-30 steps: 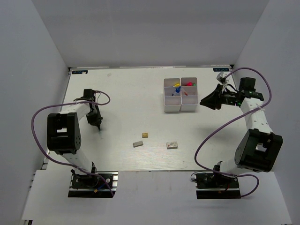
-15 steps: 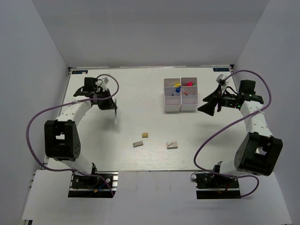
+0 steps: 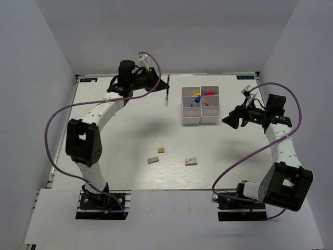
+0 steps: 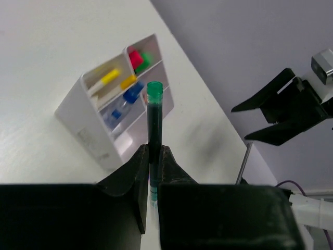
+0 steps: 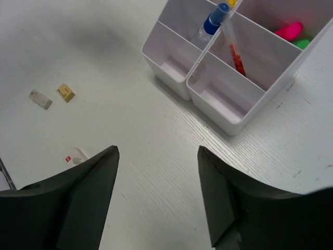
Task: Sort the stationery into containers
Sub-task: Place the stationery into the container
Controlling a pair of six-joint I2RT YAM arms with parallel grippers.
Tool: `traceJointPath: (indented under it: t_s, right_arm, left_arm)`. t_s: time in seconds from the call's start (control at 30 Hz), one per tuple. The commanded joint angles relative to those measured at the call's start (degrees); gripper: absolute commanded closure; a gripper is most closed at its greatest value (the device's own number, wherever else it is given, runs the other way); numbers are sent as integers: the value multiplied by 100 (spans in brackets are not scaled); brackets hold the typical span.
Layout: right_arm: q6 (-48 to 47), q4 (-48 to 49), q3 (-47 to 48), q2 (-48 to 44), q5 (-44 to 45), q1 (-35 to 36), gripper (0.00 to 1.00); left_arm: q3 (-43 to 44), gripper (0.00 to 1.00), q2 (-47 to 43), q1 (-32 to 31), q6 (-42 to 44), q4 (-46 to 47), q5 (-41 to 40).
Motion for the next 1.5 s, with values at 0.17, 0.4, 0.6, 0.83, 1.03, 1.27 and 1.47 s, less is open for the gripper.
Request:
traceJointPath:
  t_s: [0.17, 0.4, 0.6, 0.83, 1.03, 1.27, 1.47]
  right_arm:
    - [251, 109, -178, -356, 297, -76, 89]
    - [241, 38, -459, -698, 436, -85, 100]
    - [285, 82, -617, -865, 454, -111, 100]
    - [469, 232, -706, -953, 411, -164, 100]
    - [496, 214, -741, -1041, 349, -208, 100]
    - [566, 258, -952, -1173, 217, -261, 100]
    - [549, 249, -1004, -1200, 156, -278, 100]
  left_arm:
    - [1590, 100, 1287, -978, -326, 1139, -633]
    - [1712, 100, 1954, -1567, -379, 2782, -1426]
    - [2370, 98, 2526, -1893, -99, 3021, -1875]
    - [2680, 95, 3115, -2130, 288, 3038, -2332]
    - [3364, 93, 3615, -2184, 473, 2881, -2403]
    - [3594, 88, 3844, -2307, 903, 2635, -2684]
    - [3480, 80, 3845, -2412, 1220, 2529, -2737]
